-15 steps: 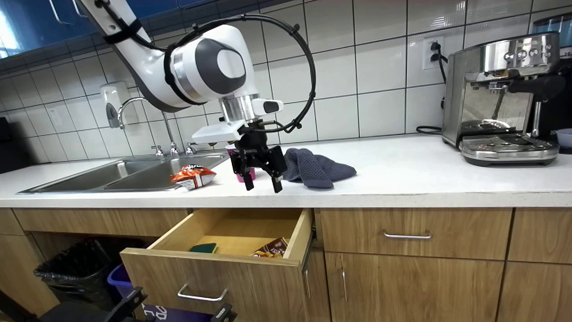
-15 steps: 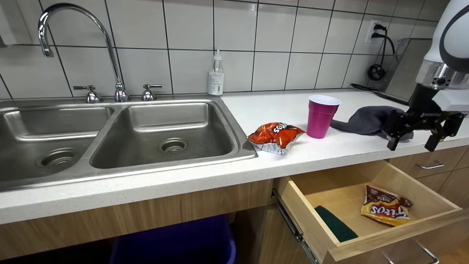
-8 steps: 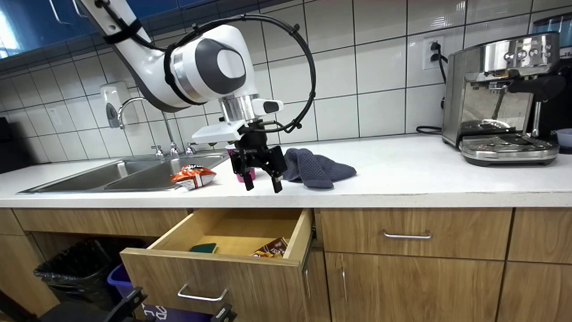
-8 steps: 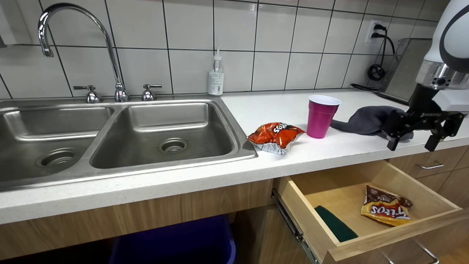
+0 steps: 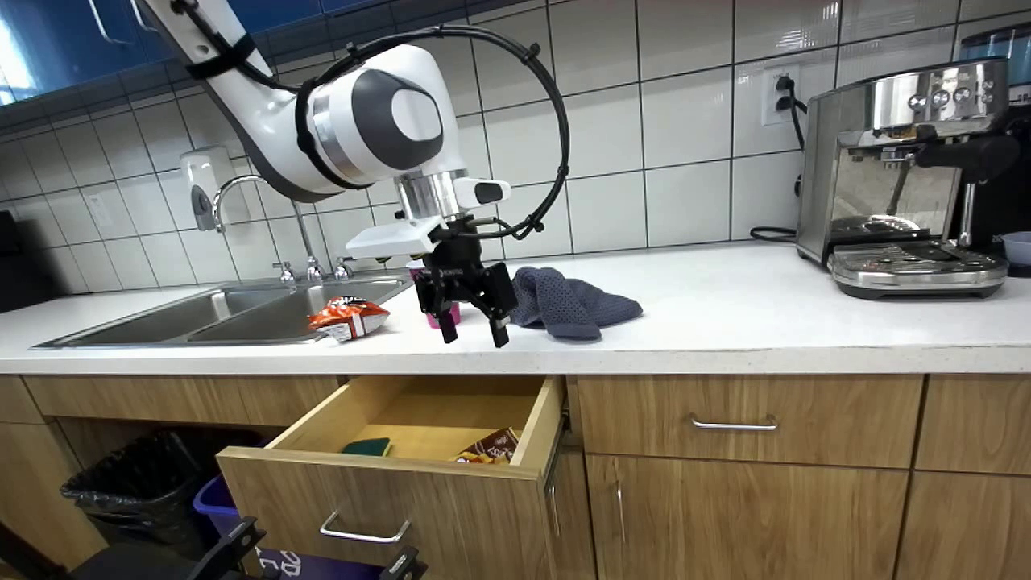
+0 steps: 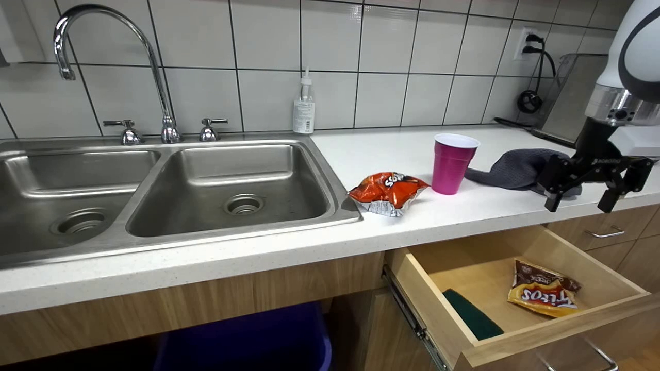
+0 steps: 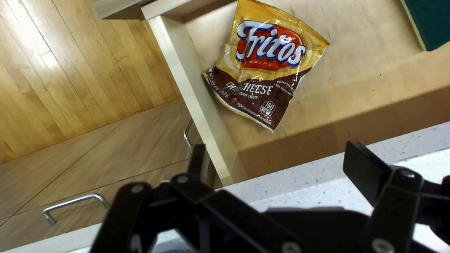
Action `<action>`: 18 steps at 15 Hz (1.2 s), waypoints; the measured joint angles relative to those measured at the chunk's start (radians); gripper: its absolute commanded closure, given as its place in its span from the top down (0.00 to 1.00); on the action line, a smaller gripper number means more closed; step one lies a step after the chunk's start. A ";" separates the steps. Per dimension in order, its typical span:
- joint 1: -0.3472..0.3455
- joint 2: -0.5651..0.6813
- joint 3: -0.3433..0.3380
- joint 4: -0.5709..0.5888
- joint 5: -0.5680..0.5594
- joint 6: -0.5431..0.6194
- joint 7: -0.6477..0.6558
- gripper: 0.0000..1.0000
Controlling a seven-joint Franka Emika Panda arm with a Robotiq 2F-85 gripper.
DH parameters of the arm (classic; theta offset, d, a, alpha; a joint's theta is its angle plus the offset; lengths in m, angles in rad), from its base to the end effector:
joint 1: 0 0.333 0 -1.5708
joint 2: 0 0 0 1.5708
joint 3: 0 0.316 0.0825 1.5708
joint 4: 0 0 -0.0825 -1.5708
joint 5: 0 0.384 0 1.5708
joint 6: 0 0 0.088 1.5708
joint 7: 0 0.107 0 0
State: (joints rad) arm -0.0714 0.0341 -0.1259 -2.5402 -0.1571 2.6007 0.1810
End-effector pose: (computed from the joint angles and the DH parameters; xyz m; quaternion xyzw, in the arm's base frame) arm 0.4514 -0.0873 0.2618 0.9915 -0.1218 0.0128 0.0435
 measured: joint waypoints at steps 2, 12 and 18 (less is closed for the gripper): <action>0.000 0.000 0.000 0.000 0.000 0.000 0.000 1.00; 0.009 -0.002 0.022 0.012 0.000 0.013 -0.022 1.00; 0.041 -0.017 0.063 0.034 0.026 0.008 -0.095 1.00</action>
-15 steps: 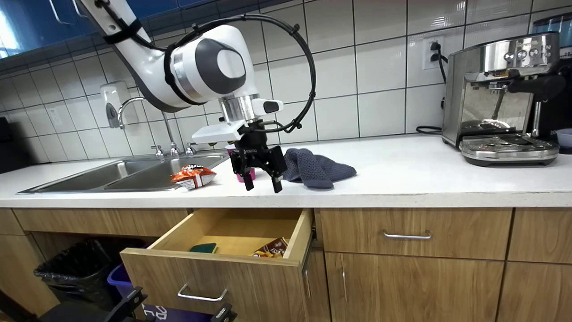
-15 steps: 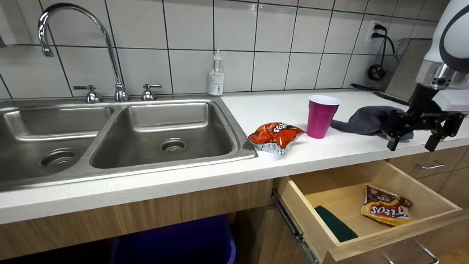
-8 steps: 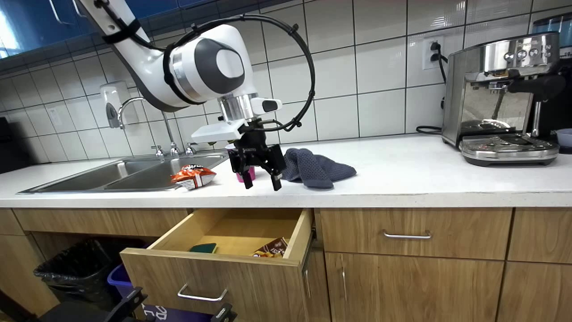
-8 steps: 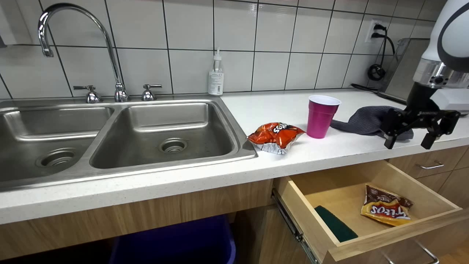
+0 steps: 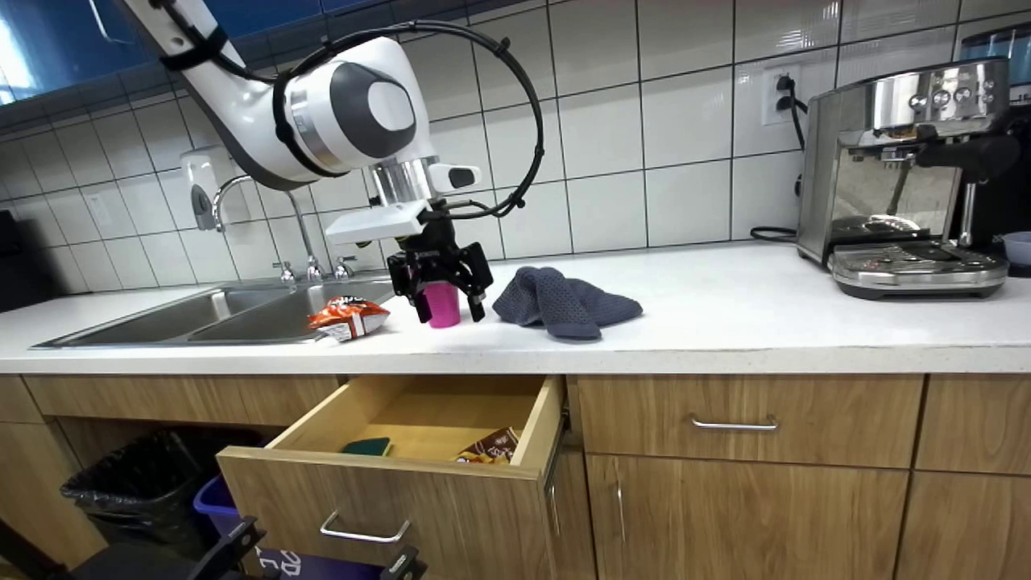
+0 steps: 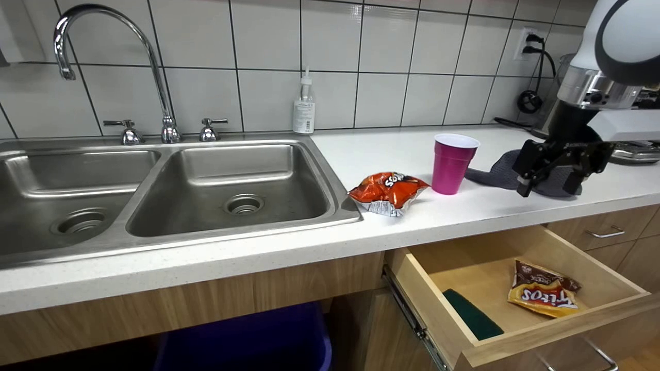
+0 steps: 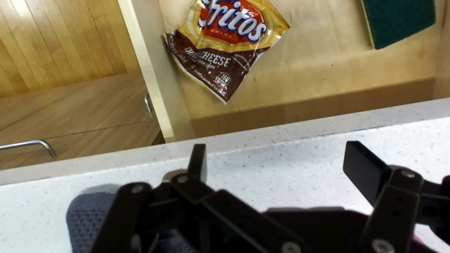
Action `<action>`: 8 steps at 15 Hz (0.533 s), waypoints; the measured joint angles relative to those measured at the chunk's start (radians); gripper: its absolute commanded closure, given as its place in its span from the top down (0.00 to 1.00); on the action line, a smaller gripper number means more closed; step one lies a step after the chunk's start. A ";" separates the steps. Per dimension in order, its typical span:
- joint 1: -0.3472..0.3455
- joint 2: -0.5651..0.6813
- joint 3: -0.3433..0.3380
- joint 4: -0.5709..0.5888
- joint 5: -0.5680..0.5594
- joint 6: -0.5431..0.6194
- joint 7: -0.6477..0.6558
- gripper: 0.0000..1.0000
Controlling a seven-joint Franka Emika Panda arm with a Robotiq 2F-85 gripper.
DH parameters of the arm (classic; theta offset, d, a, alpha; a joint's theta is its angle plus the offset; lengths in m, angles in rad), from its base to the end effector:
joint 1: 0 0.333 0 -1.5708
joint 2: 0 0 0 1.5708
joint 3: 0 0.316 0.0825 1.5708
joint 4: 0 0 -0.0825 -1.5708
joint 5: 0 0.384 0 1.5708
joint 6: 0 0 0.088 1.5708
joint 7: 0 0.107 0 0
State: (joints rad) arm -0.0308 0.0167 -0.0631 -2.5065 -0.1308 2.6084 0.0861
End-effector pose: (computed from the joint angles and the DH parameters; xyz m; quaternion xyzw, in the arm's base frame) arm 0.4724 -0.0417 0.2833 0.9978 -0.0350 0.0423 0.0363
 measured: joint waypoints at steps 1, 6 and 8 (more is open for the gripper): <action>0.004 -0.004 0.004 0.005 0.016 -0.002 -0.032 1.00; 0.011 -0.032 0.018 0.034 0.055 -0.025 -0.194 1.00; 0.017 -0.042 0.023 0.049 0.069 -0.033 -0.253 1.00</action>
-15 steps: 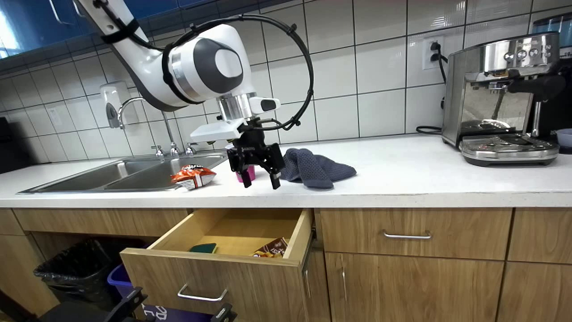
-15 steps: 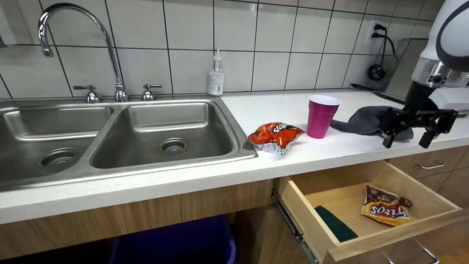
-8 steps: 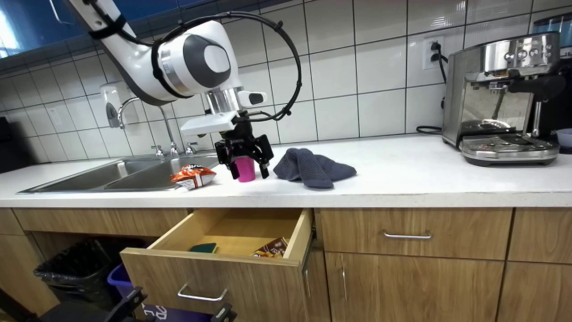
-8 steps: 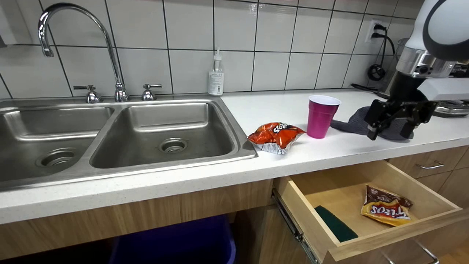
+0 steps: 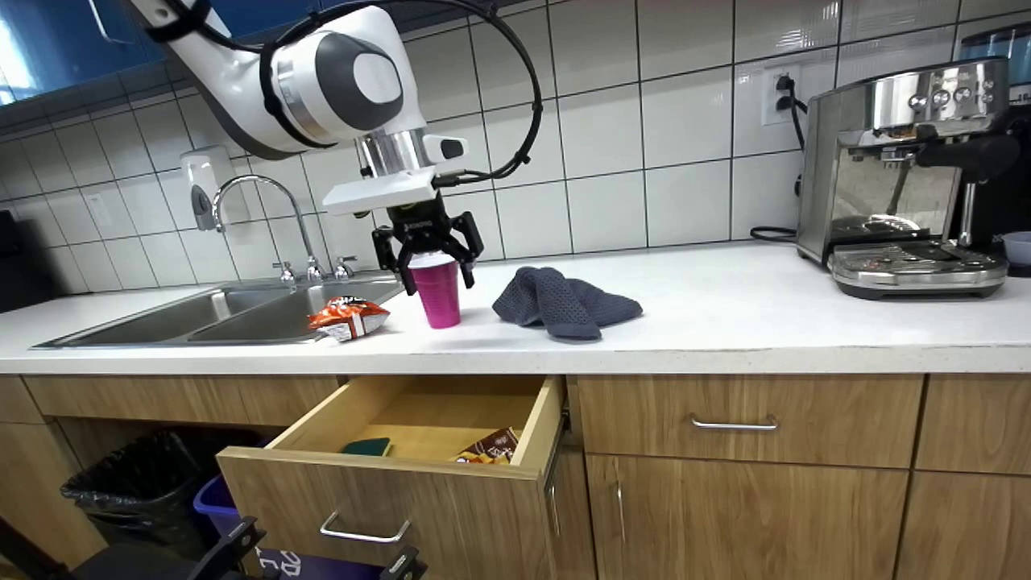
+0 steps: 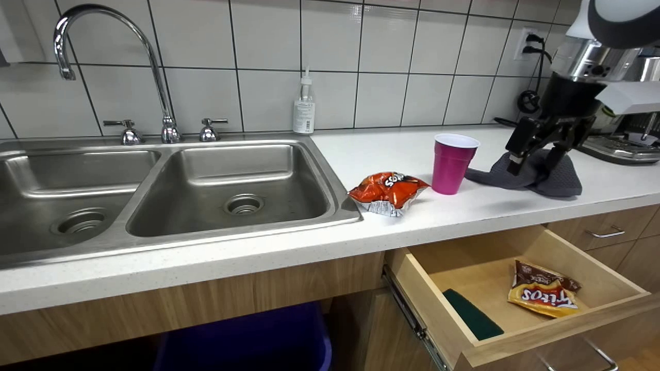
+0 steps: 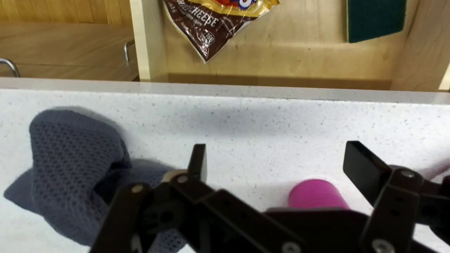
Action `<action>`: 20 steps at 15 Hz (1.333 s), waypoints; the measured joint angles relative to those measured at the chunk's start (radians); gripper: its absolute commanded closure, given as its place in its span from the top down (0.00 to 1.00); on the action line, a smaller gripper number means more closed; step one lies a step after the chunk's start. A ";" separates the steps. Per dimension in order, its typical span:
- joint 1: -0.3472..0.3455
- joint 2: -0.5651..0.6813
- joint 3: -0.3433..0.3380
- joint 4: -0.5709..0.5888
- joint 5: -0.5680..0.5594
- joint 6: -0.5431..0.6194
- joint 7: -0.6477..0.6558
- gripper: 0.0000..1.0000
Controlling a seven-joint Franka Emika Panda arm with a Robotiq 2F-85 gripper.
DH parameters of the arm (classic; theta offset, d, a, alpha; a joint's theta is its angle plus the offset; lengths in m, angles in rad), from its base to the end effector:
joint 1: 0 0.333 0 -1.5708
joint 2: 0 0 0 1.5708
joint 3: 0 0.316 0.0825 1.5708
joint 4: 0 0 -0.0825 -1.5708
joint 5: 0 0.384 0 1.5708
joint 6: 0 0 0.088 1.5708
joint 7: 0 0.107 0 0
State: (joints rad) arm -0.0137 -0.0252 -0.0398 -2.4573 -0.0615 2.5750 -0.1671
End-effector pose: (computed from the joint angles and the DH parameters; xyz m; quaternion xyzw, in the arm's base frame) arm 0.4889 -0.0251 0.3200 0.9940 0.0812 0.0690 0.0256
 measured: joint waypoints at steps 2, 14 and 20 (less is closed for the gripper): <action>0.011 -0.007 0.006 0.016 0.015 -0.007 -0.052 1.00; 0.086 -0.011 0.059 0.088 0.063 -0.036 -0.211 1.00; 0.123 0.001 0.088 0.109 0.115 -0.030 -0.315 1.00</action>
State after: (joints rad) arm 0.1097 -0.0238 0.0485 -2.3486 0.0531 2.5446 -0.4823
